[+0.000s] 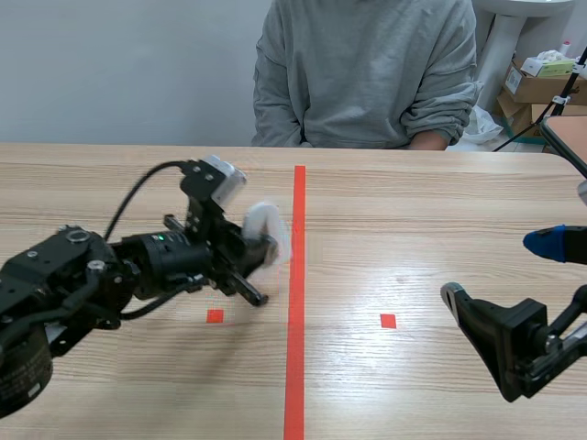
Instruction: Do the leaf sorting experiment
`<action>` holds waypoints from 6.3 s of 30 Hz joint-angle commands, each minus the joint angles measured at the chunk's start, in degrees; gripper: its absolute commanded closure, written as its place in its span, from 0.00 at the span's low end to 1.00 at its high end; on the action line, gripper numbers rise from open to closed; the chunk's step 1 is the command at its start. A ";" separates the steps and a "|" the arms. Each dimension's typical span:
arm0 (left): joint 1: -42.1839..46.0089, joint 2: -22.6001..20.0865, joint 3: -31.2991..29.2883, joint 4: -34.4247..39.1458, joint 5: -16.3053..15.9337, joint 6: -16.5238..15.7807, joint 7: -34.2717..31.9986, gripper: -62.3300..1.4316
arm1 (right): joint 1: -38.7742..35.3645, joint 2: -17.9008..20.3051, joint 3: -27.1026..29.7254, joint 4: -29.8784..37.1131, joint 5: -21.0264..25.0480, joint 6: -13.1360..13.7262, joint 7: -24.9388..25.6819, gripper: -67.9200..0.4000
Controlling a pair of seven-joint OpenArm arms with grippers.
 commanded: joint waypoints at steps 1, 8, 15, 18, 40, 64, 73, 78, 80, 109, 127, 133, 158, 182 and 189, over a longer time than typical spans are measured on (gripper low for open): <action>-2.69 -1.11 -2.40 -1.18 -0.68 0.92 -0.85 0.91 | 0.55 0.11 0.68 0.09 0.39 -0.13 0.66 0.09; -12.00 -4.22 -8.07 -13.29 -1.68 6.95 -2.80 0.91 | 0.52 0.11 0.68 0.09 0.39 -0.13 0.66 0.09; -19.34 -5.07 -10.91 -24.00 -1.68 11.67 -4.76 0.91 | 0.52 0.11 0.68 0.09 0.39 -0.13 0.66 0.09; -21.24 -5.07 -11.23 -27.85 -0.44 14.71 -5.25 0.91 | 0.52 0.11 0.68 0.09 0.39 -0.13 0.63 0.09; -22.01 -5.20 -11.23 -38.27 2.05 20.31 -8.17 0.91 | 0.52 0.11 0.68 0.09 0.39 -0.13 0.66 0.09; -18.88 -6.60 -11.23 -30.97 4.85 21.59 -4.11 0.00 | 0.52 0.11 0.68 0.09 0.39 -0.13 0.42 0.09; -1.49 -14.05 -11.26 -2.16 4.50 21.38 1.57 0.00 | 0.52 0.13 0.70 0.09 0.39 -0.13 0.44 0.09; 11.91 -17.20 -12.87 18.80 4.04 21.33 4.83 0.00 | 0.52 0.13 0.70 0.09 0.39 -0.11 0.44 0.09; 18.08 -17.68 -13.38 26.86 3.19 21.24 5.22 0.00 | 0.52 0.13 0.70 0.09 0.39 -0.11 0.44 0.09; 50.36 -17.29 -13.66 57.33 -0.26 19.56 5.44 0.00 | 0.52 0.13 0.74 0.09 0.42 0.07 0.90 0.09; 50.34 -17.29 -13.66 57.33 -0.26 17.62 5.44 0.00 | 0.52 0.13 0.74 0.09 0.42 0.07 0.90 0.09; 50.34 -17.29 -13.66 57.33 -0.26 16.26 5.40 0.00 | 0.52 0.13 0.74 0.09 0.42 0.07 0.90 0.09; 50.34 -17.29 -13.66 57.33 -0.26 15.28 5.44 0.00 | 0.52 0.13 0.74 0.09 0.42 0.07 0.90 0.09; 50.34 -17.29 -13.66 57.27 -0.24 15.28 5.49 0.00 | 0.52 0.13 0.74 0.09 0.42 0.07 0.87 0.09; 50.34 -17.29 -13.66 57.22 -0.24 15.28 5.49 0.00 | 0.52 0.13 0.74 0.09 0.42 0.07 0.87 0.09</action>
